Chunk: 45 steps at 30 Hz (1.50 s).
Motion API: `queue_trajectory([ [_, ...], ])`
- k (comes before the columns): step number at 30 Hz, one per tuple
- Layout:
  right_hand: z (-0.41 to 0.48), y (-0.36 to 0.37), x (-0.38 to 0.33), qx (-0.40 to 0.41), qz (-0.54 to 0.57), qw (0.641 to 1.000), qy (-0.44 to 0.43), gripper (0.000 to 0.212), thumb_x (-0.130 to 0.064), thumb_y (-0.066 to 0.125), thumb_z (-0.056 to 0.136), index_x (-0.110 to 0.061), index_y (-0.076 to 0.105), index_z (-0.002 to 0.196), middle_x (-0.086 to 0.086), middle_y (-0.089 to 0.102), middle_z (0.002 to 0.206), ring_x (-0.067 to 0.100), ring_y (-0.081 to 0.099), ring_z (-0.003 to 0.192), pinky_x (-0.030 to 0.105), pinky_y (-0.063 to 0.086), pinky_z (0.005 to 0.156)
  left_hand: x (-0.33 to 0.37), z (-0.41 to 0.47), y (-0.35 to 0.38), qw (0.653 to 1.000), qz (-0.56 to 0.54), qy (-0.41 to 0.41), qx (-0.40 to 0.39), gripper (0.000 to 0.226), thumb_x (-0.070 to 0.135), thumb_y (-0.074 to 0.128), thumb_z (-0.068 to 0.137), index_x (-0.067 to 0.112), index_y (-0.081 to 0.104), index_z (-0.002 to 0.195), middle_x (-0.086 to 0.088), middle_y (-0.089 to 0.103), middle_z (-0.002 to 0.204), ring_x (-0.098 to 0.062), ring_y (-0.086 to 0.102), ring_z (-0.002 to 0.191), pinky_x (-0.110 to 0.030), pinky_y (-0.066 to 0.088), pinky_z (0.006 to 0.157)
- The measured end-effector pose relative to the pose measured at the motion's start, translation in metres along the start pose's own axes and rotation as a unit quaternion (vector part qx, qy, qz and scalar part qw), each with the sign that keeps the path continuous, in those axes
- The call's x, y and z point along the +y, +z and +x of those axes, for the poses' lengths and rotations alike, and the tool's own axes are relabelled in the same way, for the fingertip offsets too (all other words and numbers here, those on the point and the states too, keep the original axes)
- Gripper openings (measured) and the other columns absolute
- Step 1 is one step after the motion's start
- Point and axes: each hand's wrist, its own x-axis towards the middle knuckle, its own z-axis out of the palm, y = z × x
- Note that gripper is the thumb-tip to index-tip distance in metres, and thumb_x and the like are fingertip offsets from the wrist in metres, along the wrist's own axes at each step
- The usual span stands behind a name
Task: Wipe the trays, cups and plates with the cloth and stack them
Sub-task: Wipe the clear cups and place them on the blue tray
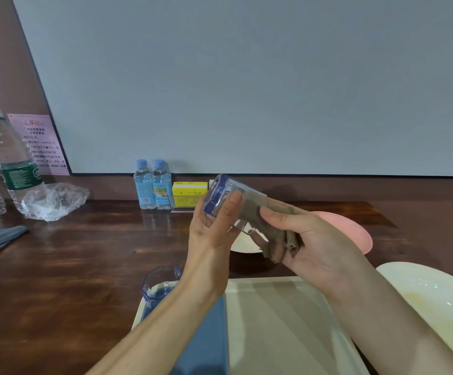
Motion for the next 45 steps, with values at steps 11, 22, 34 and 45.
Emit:
queue_trajectory([
  [11,-0.007,-0.013,-0.025,0.137,-0.107,0.934,-0.311,0.026,0.004,0.067,0.096,-0.011,0.073,0.116,-0.003,0.081,0.099,0.013,0.076,0.093,0.032,0.058,0.094,0.002,0.017,-0.012,0.953,-0.189,-0.238,-0.007,0.071,0.069,0.055,0.094,0.005,0.069,0.124,-0.019,0.073,0.111,-0.032,0.076,0.102,-0.041,0.061,0.096],
  [22,0.005,-0.016,-0.001,0.063,-0.371,0.822,-0.428,0.027,0.009,0.067,0.095,-0.012,0.075,0.112,-0.007,0.077,0.115,0.013,0.071,0.115,0.018,0.053,0.094,0.003,0.006,-0.007,0.934,-0.183,-0.303,-0.051,0.068,0.063,0.069,0.094,0.006,0.072,0.130,-0.018,0.069,0.114,-0.031,0.070,0.096,-0.040,0.051,0.093],
  [34,0.012,-0.018,0.014,-0.080,-0.577,0.690,-0.430,0.031,-0.019,0.068,0.103,-0.017,0.072,0.134,-0.009,0.063,0.146,0.002,0.053,0.140,0.035,0.047,0.115,0.001,0.011,-0.009,0.959,-0.088,-0.257,0.080,0.069,0.068,0.069,0.093,0.008,0.073,0.127,-0.016,0.071,0.118,-0.029,0.070,0.106,-0.044,0.056,0.104],
  [45,0.020,-0.019,0.021,-0.125,-0.562,0.678,-0.458,0.058,0.024,0.059,0.085,-0.010,0.075,0.129,-0.002,0.067,0.142,0.007,0.056,0.139,0.037,0.048,0.115,0.001,0.010,-0.013,0.968,-0.053,-0.244,0.029,0.049,0.069,0.069,0.085,0.024,0.080,0.101,-0.005,0.075,0.101,-0.018,0.073,0.086,-0.042,0.057,0.095],
])
